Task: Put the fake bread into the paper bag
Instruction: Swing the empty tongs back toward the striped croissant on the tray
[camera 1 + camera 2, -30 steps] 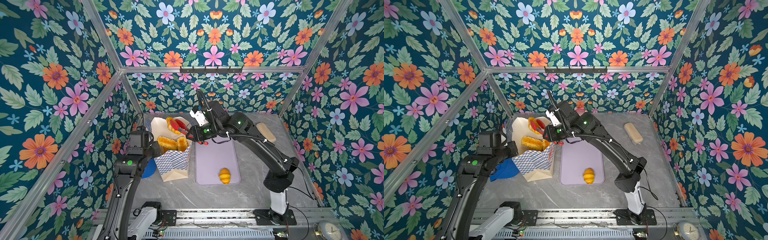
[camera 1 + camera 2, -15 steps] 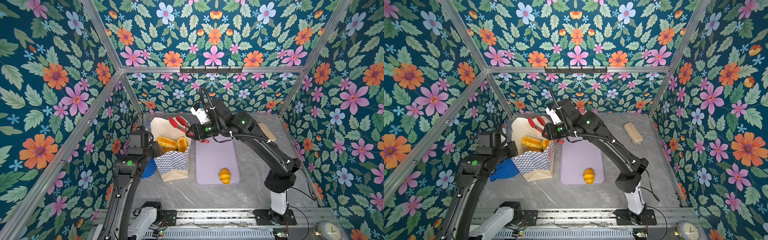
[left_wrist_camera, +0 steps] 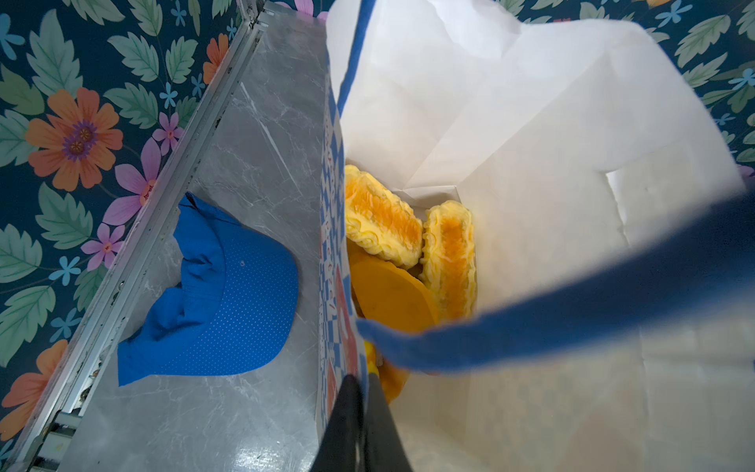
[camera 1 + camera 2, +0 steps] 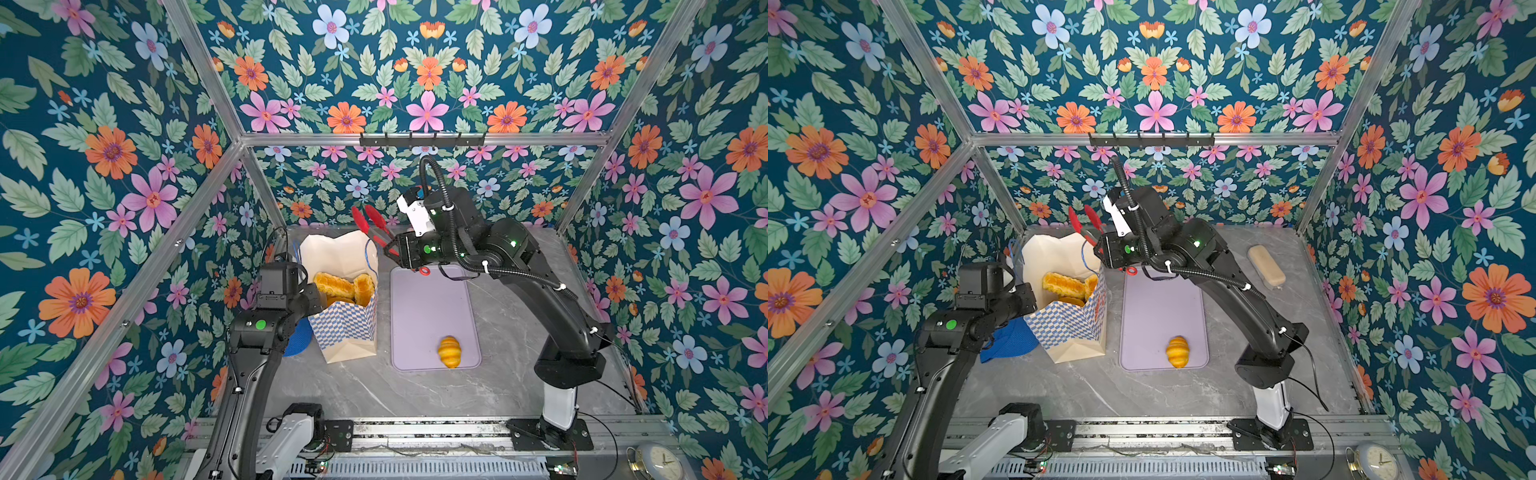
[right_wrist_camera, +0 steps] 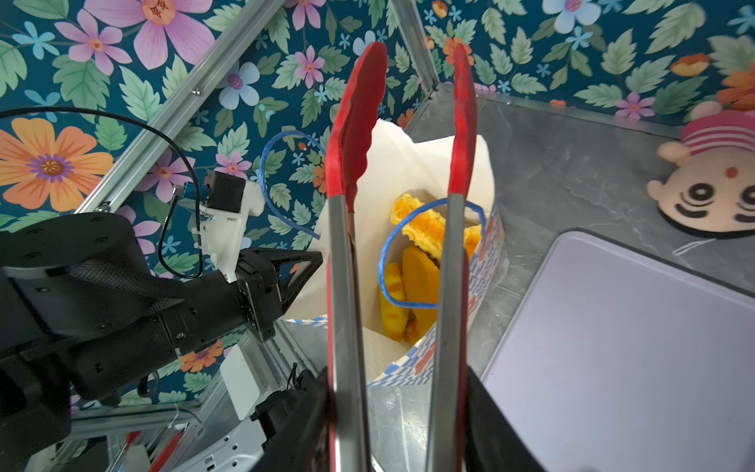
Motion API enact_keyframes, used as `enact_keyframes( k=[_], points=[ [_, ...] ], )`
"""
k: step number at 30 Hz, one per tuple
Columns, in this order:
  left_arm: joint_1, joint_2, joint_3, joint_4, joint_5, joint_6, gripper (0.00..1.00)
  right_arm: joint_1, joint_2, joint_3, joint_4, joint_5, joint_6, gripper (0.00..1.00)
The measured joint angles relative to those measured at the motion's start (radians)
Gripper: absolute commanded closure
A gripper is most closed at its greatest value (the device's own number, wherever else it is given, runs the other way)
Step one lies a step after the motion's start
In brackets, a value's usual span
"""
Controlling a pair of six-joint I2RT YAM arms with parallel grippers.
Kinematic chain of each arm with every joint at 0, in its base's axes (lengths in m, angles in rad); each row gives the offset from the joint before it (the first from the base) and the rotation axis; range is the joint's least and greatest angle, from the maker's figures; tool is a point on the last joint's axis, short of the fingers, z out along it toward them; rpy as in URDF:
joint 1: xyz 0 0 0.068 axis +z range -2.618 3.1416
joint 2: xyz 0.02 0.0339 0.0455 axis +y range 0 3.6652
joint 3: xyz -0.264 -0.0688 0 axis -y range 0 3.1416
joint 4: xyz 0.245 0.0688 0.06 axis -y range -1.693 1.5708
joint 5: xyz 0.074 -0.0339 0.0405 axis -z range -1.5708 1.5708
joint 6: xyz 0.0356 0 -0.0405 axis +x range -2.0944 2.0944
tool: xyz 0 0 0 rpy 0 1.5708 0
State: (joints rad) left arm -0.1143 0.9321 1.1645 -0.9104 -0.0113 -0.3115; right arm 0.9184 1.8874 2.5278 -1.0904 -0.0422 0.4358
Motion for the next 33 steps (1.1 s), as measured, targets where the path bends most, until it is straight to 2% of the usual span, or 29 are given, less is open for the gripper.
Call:
enact_keyframes(
  k=[5, 10, 19, 26, 33],
  points=[
    [0.000, 0.003, -0.003, 0.005, 0.005, 0.000, 0.91, -0.008, -0.126, -0.172, 0.018, 0.080, -0.020, 0.54],
    [0.000, 0.005, -0.003, 0.010, 0.010, 0.000, 0.90, -0.045, -0.298, -0.426, 0.048, 0.135, -0.018, 0.53],
    [0.000, 0.006, -0.003, 0.019, 0.014, 0.000, 0.90, -0.097, -0.544, -0.875, 0.052, 0.179, 0.056, 0.54],
    [0.000, -0.003, -0.003, 0.024, 0.023, -0.004, 0.89, -0.100, -0.662, -1.093, 0.016, 0.201, 0.142, 0.55],
    [0.000, -0.003, -0.002, 0.037, 0.036, -0.004, 0.88, -0.081, -0.723, -1.258, -0.005, 0.161, 0.244, 0.57]
  ],
)
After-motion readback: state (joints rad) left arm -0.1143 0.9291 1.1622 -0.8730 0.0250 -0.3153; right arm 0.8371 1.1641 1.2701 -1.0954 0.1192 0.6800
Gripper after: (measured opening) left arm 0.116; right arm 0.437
